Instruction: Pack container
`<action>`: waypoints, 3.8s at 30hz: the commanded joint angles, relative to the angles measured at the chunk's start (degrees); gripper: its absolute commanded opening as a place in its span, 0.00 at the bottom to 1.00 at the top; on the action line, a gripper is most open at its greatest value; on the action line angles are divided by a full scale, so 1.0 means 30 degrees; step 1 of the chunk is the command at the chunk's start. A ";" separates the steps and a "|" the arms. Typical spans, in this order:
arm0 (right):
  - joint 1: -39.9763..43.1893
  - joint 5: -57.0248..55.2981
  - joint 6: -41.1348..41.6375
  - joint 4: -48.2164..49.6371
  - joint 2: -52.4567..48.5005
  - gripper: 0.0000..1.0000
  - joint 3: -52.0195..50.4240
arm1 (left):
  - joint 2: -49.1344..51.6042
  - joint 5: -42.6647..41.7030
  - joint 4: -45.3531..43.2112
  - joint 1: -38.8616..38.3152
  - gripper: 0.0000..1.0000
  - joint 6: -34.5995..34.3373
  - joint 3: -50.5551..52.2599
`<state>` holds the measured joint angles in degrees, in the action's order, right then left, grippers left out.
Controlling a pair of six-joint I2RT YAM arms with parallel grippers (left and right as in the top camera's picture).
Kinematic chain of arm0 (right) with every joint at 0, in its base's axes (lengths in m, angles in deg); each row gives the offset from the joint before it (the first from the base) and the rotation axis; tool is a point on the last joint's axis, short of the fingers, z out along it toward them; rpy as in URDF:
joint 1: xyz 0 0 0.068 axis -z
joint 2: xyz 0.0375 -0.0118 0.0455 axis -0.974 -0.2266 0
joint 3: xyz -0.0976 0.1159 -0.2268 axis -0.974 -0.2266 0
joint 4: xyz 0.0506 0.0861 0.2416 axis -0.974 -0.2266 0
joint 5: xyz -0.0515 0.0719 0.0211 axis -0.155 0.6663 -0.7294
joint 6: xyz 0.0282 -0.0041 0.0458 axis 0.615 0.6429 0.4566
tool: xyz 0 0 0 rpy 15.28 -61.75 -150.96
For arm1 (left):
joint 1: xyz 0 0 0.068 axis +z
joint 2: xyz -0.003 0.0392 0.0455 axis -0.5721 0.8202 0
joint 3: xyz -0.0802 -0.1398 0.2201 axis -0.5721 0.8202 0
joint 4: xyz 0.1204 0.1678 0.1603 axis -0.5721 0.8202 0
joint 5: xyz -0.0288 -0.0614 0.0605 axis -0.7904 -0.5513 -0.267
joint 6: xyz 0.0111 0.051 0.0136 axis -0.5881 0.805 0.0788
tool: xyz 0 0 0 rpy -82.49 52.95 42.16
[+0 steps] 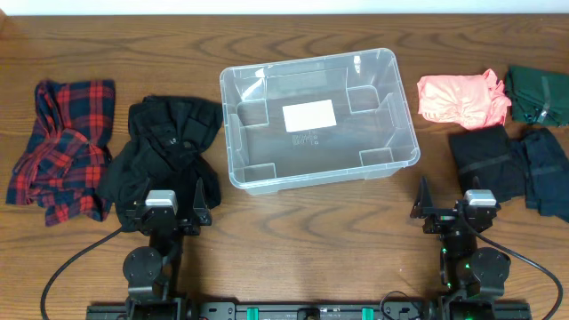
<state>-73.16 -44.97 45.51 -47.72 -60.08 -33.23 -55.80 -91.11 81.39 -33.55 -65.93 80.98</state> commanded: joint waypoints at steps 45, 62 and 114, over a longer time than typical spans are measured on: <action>0.0138 -0.0058 0.0066 -0.0066 0.0095 0.99 -0.0051 | -0.0117 -0.0284 0.0641 0.0066 0.98 -0.0029 0.0328; 0.0117 -0.0182 0.1209 0.0131 -0.1603 0.99 -0.0051 | -0.0117 -0.0284 0.0641 0.0066 0.98 -0.0029 0.0328; 0.6382 0.1902 0.1530 -0.9755 -3.6647 0.99 2.6163 | -0.0117 -0.0284 0.0641 0.0066 0.98 -0.0029 0.0328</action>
<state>-56.09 -38.87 48.00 -77.73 -169.19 44.48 -55.87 -91.09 81.36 -33.55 -65.91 80.98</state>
